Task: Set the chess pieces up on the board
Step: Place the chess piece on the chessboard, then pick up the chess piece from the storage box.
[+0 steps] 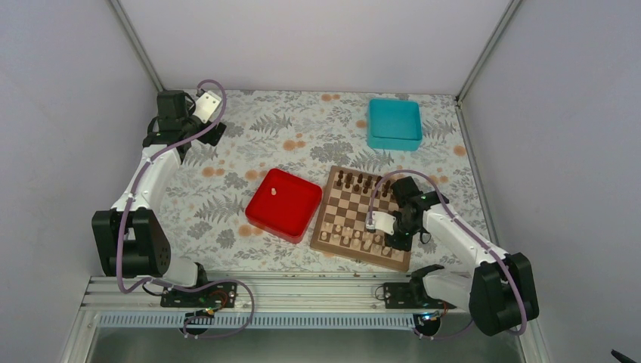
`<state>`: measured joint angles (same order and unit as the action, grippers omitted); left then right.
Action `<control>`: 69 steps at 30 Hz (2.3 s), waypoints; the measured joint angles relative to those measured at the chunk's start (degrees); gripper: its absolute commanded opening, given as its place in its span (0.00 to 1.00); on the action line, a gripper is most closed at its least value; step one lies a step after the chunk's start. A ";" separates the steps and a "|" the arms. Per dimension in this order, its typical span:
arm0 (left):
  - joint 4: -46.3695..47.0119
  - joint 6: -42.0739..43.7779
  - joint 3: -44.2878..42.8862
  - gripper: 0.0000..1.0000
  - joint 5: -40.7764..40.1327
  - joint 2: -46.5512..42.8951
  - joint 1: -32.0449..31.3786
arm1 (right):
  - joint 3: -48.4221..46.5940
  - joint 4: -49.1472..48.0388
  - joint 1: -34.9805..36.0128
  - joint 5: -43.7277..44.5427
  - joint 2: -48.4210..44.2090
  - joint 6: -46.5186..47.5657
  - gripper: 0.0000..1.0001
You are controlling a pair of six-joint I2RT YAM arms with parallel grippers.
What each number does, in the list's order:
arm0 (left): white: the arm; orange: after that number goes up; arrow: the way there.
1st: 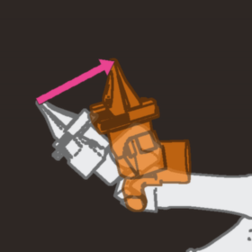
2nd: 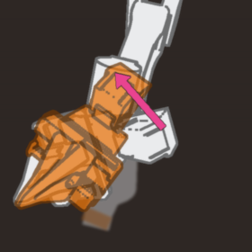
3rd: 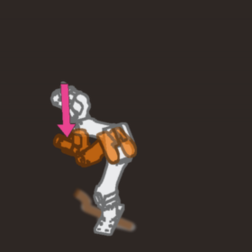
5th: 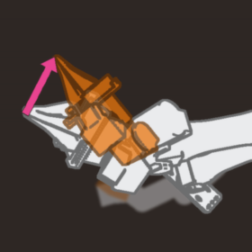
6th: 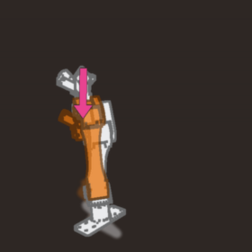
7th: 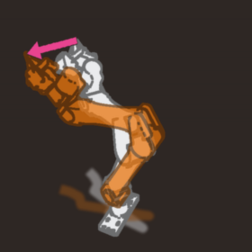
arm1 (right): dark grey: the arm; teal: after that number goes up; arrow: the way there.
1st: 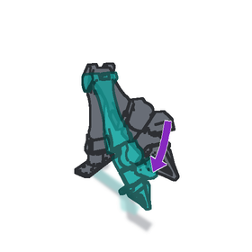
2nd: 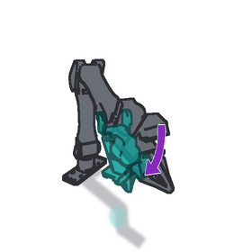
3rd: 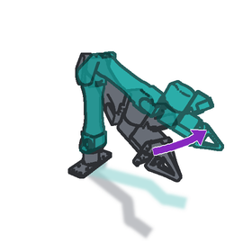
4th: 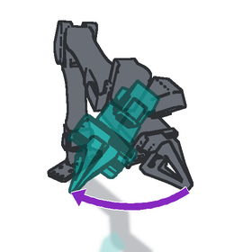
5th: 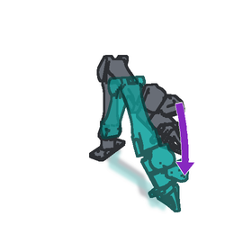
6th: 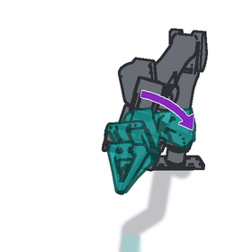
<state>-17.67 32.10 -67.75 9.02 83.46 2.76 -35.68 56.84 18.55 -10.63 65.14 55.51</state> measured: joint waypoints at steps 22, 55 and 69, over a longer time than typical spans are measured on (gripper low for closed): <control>-0.02 0.00 0.00 1.00 0.02 0.04 0.00 | 0.15 -0.79 -0.33 1.40 0.72 -0.02 0.22; -16.04 14.99 -5.22 0.92 -5.35 8.63 -20.57 | -26.05 -9.22 -1.09 6.32 7.93 -5.33 1.00; -27.54 24.04 2.21 0.79 -11.85 8.68 -30.95 | -27.93 -19.91 -1.70 5.07 13.35 -7.58 1.00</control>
<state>-45.21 56.14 -65.54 -2.83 92.14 -28.18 -63.61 36.93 16.84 -5.56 78.50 47.92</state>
